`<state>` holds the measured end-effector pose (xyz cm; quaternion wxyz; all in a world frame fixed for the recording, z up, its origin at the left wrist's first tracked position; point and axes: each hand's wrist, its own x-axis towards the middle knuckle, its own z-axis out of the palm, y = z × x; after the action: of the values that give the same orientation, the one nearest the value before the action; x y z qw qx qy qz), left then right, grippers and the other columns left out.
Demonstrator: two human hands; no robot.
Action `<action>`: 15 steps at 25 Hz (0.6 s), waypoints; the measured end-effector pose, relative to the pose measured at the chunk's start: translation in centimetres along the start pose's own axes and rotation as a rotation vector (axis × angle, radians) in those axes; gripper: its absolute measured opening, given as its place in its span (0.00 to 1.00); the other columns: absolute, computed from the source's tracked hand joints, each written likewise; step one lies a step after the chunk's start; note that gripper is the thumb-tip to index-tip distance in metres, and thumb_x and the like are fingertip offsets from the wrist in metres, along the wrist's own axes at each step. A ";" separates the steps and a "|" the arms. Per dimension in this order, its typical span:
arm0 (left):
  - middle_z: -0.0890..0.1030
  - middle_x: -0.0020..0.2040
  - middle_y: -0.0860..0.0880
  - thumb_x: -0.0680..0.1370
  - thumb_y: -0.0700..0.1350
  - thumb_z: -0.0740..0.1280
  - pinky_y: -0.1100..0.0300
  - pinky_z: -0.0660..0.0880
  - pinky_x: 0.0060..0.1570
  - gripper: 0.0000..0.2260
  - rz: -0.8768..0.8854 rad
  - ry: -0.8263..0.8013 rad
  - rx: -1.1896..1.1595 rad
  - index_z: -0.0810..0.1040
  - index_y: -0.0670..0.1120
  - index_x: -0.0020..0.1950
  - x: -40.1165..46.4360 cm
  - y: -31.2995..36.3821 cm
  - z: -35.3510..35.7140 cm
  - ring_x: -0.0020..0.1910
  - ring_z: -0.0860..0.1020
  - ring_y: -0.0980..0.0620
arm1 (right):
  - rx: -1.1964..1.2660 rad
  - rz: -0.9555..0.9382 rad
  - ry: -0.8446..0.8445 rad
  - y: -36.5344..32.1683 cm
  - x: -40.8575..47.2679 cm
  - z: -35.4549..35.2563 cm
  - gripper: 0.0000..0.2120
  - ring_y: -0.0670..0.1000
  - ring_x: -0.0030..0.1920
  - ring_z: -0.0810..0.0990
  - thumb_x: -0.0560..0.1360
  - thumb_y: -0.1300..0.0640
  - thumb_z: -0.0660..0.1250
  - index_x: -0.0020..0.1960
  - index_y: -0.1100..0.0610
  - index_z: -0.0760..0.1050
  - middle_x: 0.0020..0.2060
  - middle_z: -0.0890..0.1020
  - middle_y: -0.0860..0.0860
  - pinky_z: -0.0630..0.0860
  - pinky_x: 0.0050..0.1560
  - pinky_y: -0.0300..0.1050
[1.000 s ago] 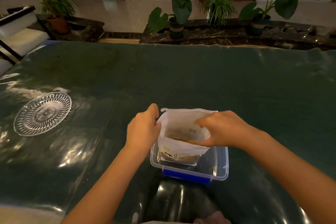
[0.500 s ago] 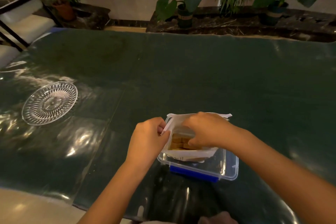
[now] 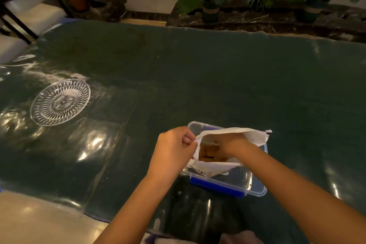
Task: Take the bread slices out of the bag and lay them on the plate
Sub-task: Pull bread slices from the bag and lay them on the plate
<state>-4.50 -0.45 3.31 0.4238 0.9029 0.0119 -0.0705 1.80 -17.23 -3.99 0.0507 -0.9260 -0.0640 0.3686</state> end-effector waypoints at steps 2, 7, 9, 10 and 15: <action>0.81 0.32 0.54 0.71 0.40 0.71 0.75 0.73 0.31 0.04 0.005 -0.010 -0.021 0.80 0.48 0.39 0.2 0.1 -0.1 0.31 0.78 0.67 | 0.062 -0.005 0.048 0.7 0.2 0.0 0.20 0.57 0.57 0.77 0.69 0.53 0.70 0.60 0.55 0.74 0.57 0.79 0.56 0.73 0.56 0.50; 0.82 0.32 0.53 0.71 0.39 0.72 0.75 0.72 0.28 0.04 -0.009 -0.024 -0.040 0.80 0.48 0.39 0.8 0.0 -0.6 0.29 0.79 0.65 | 0.240 -0.021 -0.040 0.7 0.3 0.1 0.19 0.54 0.57 0.75 0.71 0.52 0.69 0.60 0.52 0.72 0.57 0.78 0.54 0.72 0.60 0.50; 0.82 0.32 0.53 0.70 0.40 0.72 0.75 0.72 0.28 0.04 -0.013 -0.029 -0.050 0.80 0.48 0.39 0.9 0.0 -0.6 0.28 0.79 0.64 | 0.217 -0.032 -0.025 0.7 0.5 0.1 0.17 0.54 0.55 0.76 0.71 0.51 0.68 0.59 0.52 0.73 0.56 0.78 0.54 0.72 0.58 0.49; 0.82 0.32 0.53 0.70 0.40 0.72 0.75 0.72 0.28 0.03 -0.011 -0.036 -0.054 0.80 0.48 0.40 1.0 0.0 -0.7 0.29 0.79 0.65 | 0.200 -0.035 -0.007 0.6 0.5 0.0 0.16 0.54 0.53 0.76 0.71 0.51 0.68 0.58 0.53 0.73 0.53 0.79 0.54 0.72 0.55 0.47; 0.82 0.31 0.55 0.70 0.42 0.73 0.76 0.71 0.28 0.03 -0.001 -0.052 -0.081 0.83 0.50 0.40 1.6 -0.4 -1.2 0.31 0.79 0.65 | 0.078 -0.034 0.115 -0.1 -0.6 -1.3 0.13 0.47 0.39 0.73 0.72 0.46 0.65 0.52 0.53 0.74 0.37 0.75 0.47 0.69 0.45 0.42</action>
<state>-2.78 0.63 3.53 0.4599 0.8830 0.0042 -0.0938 2.28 -17.27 -2.65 0.0964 -0.9418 -0.0623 0.3160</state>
